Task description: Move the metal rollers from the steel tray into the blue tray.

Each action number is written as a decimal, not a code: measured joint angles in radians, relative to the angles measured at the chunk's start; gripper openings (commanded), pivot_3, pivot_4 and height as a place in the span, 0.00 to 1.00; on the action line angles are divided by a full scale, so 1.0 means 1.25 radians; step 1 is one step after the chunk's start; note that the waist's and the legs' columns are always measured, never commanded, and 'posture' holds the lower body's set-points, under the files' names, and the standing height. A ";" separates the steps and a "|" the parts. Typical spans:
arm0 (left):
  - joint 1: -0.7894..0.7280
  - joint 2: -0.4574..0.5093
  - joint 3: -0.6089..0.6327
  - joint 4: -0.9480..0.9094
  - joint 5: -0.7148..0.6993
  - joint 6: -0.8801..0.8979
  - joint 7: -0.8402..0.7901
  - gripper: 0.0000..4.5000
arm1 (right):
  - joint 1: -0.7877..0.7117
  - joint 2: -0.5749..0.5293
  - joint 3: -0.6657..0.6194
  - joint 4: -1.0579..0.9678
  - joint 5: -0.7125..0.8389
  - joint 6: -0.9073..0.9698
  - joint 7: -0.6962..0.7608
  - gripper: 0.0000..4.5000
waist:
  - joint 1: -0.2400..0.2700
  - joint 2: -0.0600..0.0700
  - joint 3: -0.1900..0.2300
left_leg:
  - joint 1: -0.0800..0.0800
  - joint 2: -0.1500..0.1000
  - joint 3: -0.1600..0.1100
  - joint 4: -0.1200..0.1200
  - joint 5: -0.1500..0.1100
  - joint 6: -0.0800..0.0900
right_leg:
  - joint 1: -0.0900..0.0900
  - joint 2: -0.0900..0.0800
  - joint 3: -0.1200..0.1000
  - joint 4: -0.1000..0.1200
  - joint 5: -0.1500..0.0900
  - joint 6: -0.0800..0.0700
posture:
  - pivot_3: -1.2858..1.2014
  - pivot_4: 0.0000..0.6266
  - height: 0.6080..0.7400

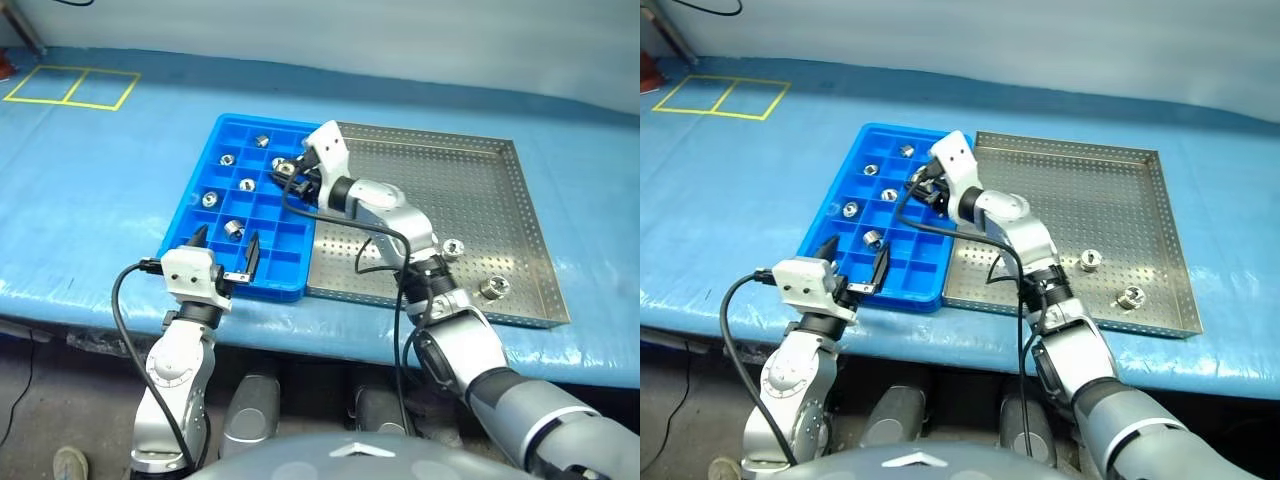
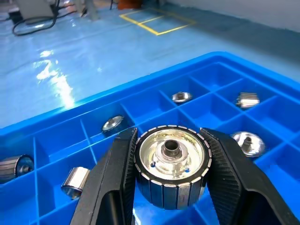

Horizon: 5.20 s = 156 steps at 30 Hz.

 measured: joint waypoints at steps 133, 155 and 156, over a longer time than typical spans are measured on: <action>0.023 0.144 0.093 -0.029 -0.079 0.025 -0.151 1.00 | 0.170 -0.032 0.154 -0.155 -0.007 -0.007 0.237 0.38 | -0.006 0.004 0.000 | 0.000 0.001 -0.009 -0.002 0.001 -0.005 | 0.002 0.000 -0.011 0.002 -0.003 -0.005 | 0.66 0.24 1.00; -0.061 0.148 0.054 -0.024 -0.096 0.037 -0.177 1.00 | 0.230 0.005 0.107 -0.186 0.010 -0.003 0.185 0.73 | -0.004 0.004 0.000 | 0.000 0.000 -0.009 -0.001 0.001 -0.006 | 0.003 -0.001 -0.011 0.000 -0.004 -0.005 | 0.60 0.24 1.00; -0.080 0.148 0.044 -0.015 -0.096 0.037 -0.183 1.00 | 0.247 -0.004 0.086 -0.211 0.021 0.001 0.172 0.73 | -0.005 0.004 0.000 | 0.000 0.000 -0.009 -0.001 0.001 -0.006 | 0.003 -0.001 -0.011 0.000 -0.004 -0.005 | 0.60 0.24 1.00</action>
